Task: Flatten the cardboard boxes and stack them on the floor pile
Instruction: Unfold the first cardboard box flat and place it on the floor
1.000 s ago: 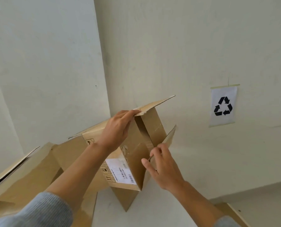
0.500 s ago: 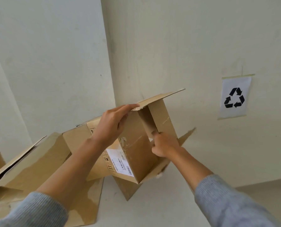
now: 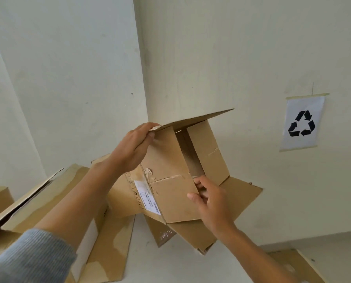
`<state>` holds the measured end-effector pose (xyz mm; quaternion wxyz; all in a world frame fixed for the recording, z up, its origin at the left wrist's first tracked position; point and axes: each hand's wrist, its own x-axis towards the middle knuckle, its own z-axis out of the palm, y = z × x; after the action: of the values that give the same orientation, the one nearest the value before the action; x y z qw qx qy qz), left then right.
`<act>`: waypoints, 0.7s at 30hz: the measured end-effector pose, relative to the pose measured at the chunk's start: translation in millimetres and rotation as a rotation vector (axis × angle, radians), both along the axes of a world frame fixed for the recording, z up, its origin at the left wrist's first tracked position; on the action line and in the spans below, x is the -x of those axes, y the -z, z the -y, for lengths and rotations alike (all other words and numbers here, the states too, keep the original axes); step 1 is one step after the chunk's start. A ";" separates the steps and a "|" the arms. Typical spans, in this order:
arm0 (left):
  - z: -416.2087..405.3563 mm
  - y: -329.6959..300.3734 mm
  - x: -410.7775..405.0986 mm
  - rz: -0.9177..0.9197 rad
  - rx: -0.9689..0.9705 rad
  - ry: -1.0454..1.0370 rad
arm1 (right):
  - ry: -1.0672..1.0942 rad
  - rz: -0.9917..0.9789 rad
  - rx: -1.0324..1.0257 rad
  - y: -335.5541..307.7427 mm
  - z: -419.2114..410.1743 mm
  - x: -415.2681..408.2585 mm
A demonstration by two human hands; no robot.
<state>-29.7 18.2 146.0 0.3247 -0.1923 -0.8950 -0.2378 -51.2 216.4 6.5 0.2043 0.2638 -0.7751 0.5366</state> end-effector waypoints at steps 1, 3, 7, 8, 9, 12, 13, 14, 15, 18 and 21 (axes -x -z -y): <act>1.0 -0.5 -0.3 0.046 0.011 0.008 | 0.011 -0.002 0.026 3.3 3.0 -5.8; 2.8 0.9 -1.4 0.119 0.016 0.003 | 0.026 0.020 0.040 8.9 8.0 -14.0; -0.7 8.8 -3.4 0.046 -0.122 -0.075 | -0.082 0.096 0.070 7.8 18.9 -27.4; -1.3 11.3 -2.9 0.019 -0.170 -0.102 | -0.132 0.139 0.096 6.4 21.0 -29.8; -2.0 14.0 -2.8 0.003 -0.204 -0.120 | -0.181 0.185 0.122 5.4 22.0 -31.5; -5.4 17.1 -2.6 0.008 -0.237 -0.120 | -0.269 0.279 0.193 5.8 21.7 -27.8; -6.8 16.3 -3.8 0.016 -0.250 -0.113 | -0.271 0.289 0.205 4.8 20.7 -25.5; -7.8 14.6 -4.0 0.017 -0.264 -0.106 | -0.258 0.290 0.224 2.9 19.7 -21.1; -8.8 12.6 -3.7 0.013 -0.271 -0.100 | -0.241 0.288 0.255 -1.1 18.6 -16.0; -10.3 12.0 -1.8 0.002 -0.265 -0.094 | -0.153 0.273 0.272 -15.8 15.7 4.1; -8.5 15.3 -1.5 -0.001 -0.266 -0.091 | 0.114 0.145 0.055 -22.9 17.2 38.0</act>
<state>-28.2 26.6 130.6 0.3580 -0.1070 -0.8633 -0.3392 -89.2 199.2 29.4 0.1850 0.1741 -0.7865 0.5629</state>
